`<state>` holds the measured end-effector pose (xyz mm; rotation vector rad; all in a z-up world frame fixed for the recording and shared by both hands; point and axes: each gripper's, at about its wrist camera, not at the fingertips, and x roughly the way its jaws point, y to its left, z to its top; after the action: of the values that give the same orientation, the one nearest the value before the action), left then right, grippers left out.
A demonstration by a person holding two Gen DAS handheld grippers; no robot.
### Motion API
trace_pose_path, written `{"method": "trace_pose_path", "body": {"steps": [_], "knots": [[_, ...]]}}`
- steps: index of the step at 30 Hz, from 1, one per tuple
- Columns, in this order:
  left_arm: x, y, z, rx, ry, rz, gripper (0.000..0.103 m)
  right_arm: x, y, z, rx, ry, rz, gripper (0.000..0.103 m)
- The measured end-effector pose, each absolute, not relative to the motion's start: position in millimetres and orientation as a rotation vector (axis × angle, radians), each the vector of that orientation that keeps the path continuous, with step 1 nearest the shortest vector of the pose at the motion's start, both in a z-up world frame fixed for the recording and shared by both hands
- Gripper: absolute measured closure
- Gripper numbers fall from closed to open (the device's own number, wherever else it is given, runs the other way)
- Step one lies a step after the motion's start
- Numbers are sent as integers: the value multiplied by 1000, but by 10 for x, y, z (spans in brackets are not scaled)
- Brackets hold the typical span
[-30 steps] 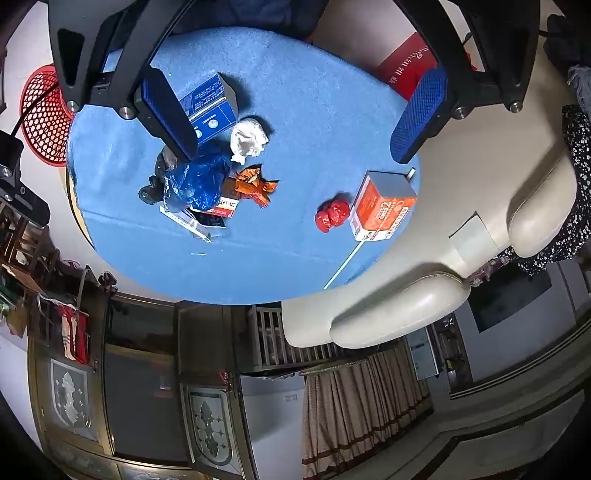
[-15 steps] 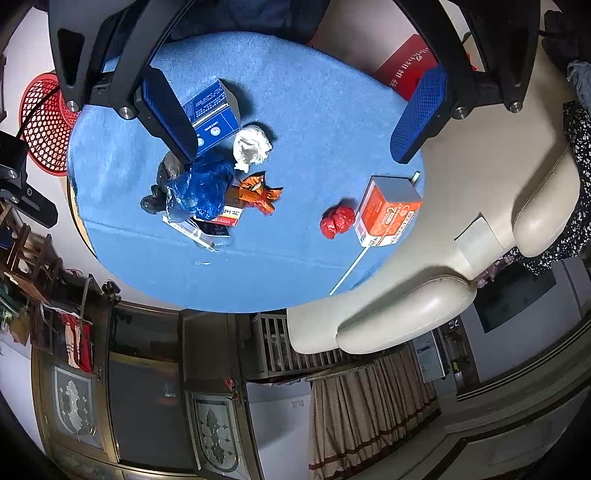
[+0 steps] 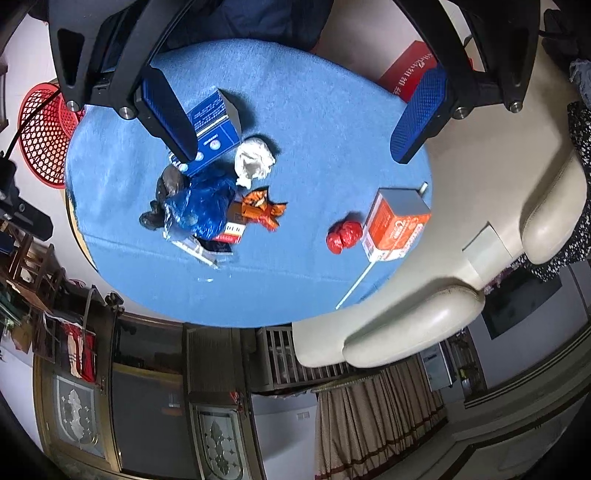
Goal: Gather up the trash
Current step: 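Move both tools toward the trash items on the blue table, then grasp the black plastic bag with the right gripper while the left grasps the blue-white box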
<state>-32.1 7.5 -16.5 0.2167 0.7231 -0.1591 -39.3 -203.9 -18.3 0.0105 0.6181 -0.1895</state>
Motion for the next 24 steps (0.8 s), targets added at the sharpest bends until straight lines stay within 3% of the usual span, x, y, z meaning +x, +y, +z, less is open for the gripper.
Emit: {"method": "trace_pose_path", "body": {"steps": [11, 13, 16, 19, 24], "knots": [[-188, 35, -592, 209, 849, -292, 0, -103, -2292, -534, 241, 691, -22, 0], [-155, 29, -695, 201, 876, -338, 0, 58, -2403, -707, 340, 747, 17, 7], [-111, 29, -797, 174, 894, -390, 5, 363, -2510, -1017, 480, 831, 77, 28], [-14, 50, -868, 130, 927, -438, 17, 641, -2512, -1231, 550, 882, 98, 28], [143, 7, -922, 101, 929, -523, 19, 1024, -2512, -1551, 680, 1024, 111, 28]]}}
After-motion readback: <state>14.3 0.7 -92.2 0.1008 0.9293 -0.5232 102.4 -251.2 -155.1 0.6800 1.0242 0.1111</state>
